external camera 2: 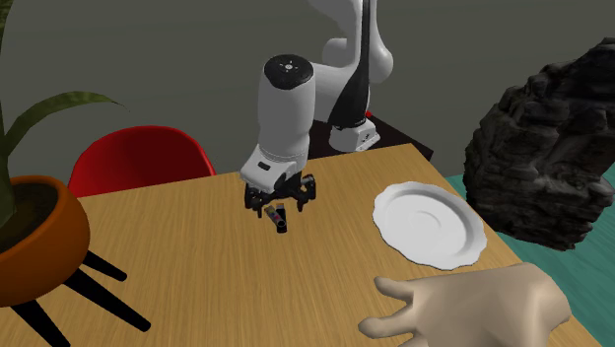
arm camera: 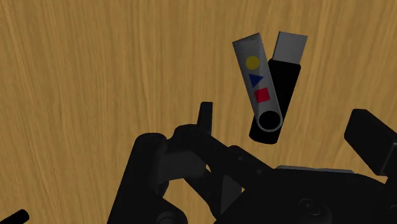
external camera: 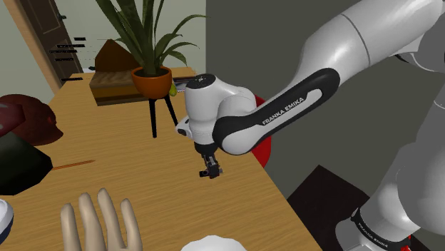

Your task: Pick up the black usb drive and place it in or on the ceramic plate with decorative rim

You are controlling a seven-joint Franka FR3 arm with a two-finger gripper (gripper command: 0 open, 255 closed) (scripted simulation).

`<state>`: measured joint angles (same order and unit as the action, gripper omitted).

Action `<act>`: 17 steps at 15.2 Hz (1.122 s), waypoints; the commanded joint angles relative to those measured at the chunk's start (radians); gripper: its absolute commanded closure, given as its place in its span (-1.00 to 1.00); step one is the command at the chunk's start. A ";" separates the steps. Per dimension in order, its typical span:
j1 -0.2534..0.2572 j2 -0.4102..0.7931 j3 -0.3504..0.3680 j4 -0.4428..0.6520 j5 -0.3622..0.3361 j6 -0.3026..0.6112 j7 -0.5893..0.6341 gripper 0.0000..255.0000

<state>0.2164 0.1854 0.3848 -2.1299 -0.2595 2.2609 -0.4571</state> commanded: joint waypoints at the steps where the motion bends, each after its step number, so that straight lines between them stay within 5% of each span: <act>1: 0.002 0.017 -0.002 -0.008 -0.017 0.022 -0.004 -1.00; 12: 0.003 0.048 -0.011 -0.020 -0.041 0.062 0.012 -1.00; 13: 0.003 0.048 -0.011 -0.020 -0.041 0.062 0.012 1.00; 17: 0.003 0.048 -0.011 -0.019 -0.041 0.061 0.011 1.00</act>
<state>0.2230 0.2260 0.3799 -2.1491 -0.2970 2.3189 -0.4479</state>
